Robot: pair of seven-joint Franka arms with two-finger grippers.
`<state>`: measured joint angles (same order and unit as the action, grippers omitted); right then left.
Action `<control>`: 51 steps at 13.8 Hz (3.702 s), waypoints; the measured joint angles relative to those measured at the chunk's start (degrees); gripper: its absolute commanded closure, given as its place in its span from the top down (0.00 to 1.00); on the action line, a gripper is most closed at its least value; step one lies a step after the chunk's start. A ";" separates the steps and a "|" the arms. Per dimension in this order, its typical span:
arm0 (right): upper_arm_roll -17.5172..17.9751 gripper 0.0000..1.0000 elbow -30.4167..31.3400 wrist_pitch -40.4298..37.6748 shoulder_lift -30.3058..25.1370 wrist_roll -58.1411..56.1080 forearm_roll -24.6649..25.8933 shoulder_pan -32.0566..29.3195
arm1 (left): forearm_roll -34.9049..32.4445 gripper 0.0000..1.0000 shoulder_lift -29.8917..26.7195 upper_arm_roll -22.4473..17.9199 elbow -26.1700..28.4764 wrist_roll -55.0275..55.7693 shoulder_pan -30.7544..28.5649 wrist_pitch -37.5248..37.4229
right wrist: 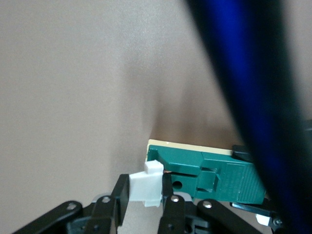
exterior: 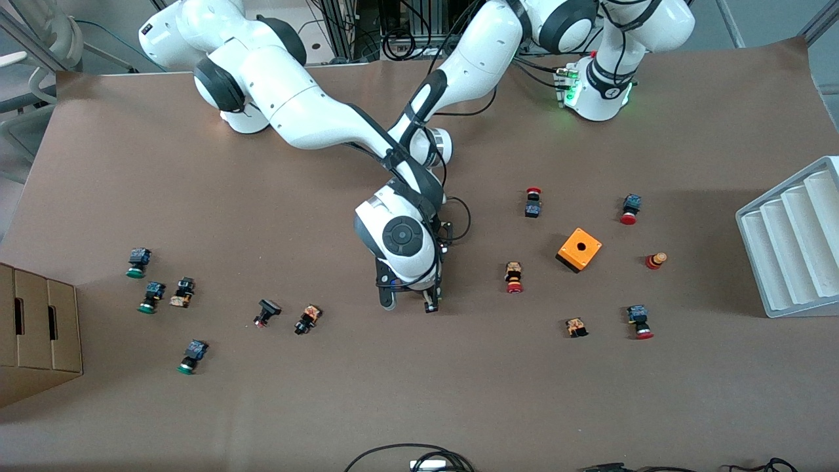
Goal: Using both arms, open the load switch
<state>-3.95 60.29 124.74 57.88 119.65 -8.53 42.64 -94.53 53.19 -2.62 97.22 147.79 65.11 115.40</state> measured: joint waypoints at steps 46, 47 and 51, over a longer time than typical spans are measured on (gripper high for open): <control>-0.01 0.13 7.10 -2.01 -7.07 -0.64 -0.19 1.63 | 0.17 0.53 0.00 0.00 -0.03 0.80 -0.04 0.07; 0.08 0.08 7.10 -2.22 -7.15 -0.64 -0.30 1.63 | 0.17 0.53 0.00 0.01 -0.04 0.80 -0.04 0.05; 0.22 0.07 7.04 -2.33 -7.41 -0.64 -0.79 1.64 | 0.17 0.53 0.00 0.01 -0.04 0.80 -0.04 0.05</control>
<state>-3.73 67.34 122.40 50.47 119.02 -9.32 44.28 -94.36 53.18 -2.61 97.18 148.59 65.06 115.46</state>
